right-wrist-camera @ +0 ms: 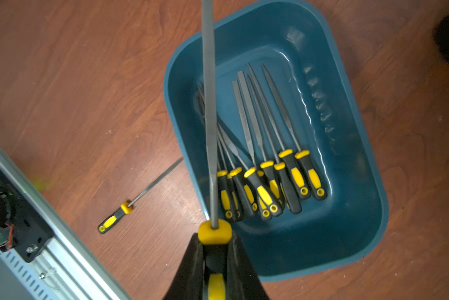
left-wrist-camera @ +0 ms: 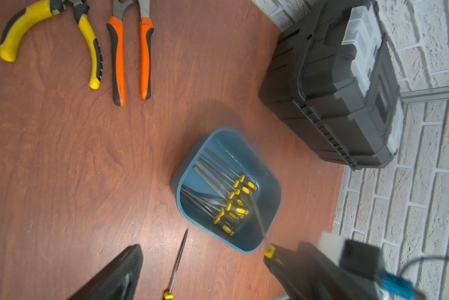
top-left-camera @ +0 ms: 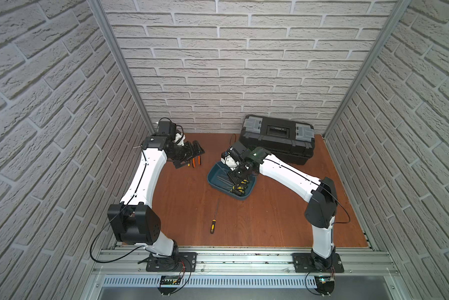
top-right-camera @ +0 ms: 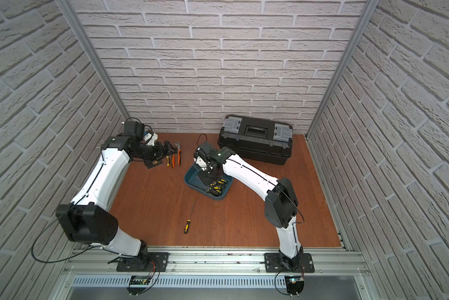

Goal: Put the file tool into the storage box
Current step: Place the file tool in the storage box.

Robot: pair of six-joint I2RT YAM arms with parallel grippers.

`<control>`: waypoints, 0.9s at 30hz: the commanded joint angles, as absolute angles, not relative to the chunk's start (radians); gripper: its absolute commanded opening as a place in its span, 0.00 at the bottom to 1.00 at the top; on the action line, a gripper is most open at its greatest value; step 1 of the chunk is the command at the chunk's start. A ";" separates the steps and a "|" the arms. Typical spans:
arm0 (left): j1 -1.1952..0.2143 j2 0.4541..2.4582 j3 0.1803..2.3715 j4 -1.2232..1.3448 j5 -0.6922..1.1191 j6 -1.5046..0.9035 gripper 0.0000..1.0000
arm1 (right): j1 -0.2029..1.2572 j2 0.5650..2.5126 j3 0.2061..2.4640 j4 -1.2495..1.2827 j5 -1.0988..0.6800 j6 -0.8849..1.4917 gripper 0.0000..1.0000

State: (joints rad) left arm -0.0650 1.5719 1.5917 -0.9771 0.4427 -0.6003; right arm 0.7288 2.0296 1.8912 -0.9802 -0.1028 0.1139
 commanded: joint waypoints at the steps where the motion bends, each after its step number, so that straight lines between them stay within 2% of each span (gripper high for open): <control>1: -0.083 1.586 1.611 -0.979 0.451 -0.590 0.98 | 0.719 2.102 1.949 -1.017 -0.170 -0.013 0.15; 6: -0.120 1.613 1.603 -0.976 0.435 -0.603 0.98 | 0.716 2.158 1.962 -1.017 -0.221 -0.062 0.16; 11: -0.151 1.641 1.614 -0.965 0.425 -0.615 0.98 | 0.719 2.146 1.880 -0.973 -0.219 -0.043 0.19; 14: -0.165 1.664 1.633 -0.968 0.423 -0.615 0.98 | 0.718 2.122 1.844 -0.944 -0.205 -0.026 0.37; 18: -0.179 1.677 1.644 -0.969 0.418 -0.617 0.98 | 0.718 2.098 1.832 -0.937 -0.174 -0.010 0.49; 22: -0.187 1.669 1.633 -0.969 0.410 -0.615 0.98 | 0.719 2.054 1.821 -0.918 -0.134 0.033 0.53; 27: -0.187 1.627 1.571 -0.964 0.396 -0.609 0.98 | 0.730 1.929 1.770 -0.862 0.005 0.249 0.54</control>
